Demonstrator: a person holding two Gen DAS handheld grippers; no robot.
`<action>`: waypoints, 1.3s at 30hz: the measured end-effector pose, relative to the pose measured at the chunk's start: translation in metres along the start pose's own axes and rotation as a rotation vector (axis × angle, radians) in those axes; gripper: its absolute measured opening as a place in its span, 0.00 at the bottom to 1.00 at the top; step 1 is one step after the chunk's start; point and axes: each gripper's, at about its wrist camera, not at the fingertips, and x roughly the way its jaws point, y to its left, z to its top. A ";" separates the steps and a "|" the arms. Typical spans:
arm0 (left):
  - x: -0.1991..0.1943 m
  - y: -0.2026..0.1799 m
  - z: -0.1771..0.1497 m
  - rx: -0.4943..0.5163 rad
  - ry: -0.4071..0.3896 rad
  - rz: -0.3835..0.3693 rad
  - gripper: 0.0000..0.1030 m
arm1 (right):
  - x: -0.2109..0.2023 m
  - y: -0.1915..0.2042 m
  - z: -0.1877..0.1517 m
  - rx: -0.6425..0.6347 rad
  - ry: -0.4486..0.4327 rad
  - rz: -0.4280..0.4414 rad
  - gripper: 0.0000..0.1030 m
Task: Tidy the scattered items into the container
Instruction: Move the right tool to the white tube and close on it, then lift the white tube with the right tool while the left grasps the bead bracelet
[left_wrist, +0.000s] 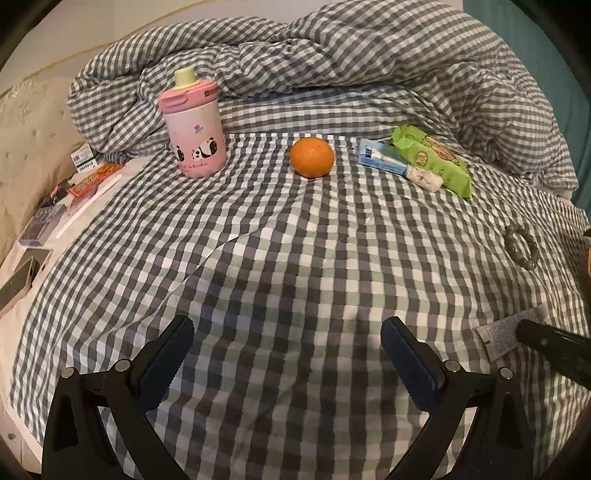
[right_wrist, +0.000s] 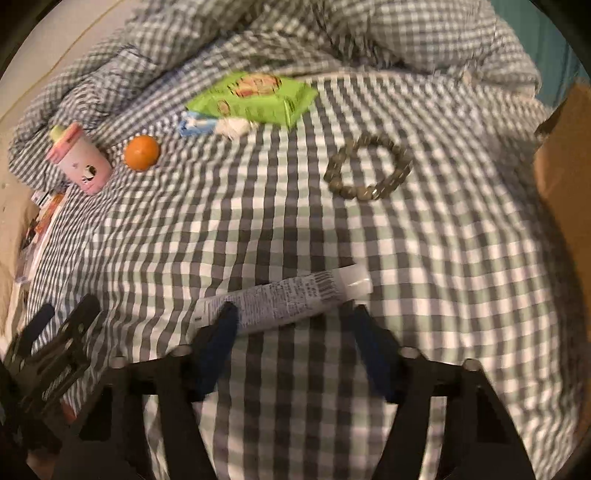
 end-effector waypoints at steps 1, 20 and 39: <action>0.001 0.001 0.000 -0.001 0.001 -0.002 1.00 | 0.005 -0.001 0.002 0.018 0.005 0.007 0.50; 0.001 -0.030 0.011 0.057 0.000 -0.054 1.00 | -0.039 -0.007 0.021 -0.046 -0.083 -0.089 0.10; 0.053 -0.266 0.037 0.390 0.002 -0.293 1.00 | -0.078 -0.118 0.012 0.027 -0.131 -0.155 0.10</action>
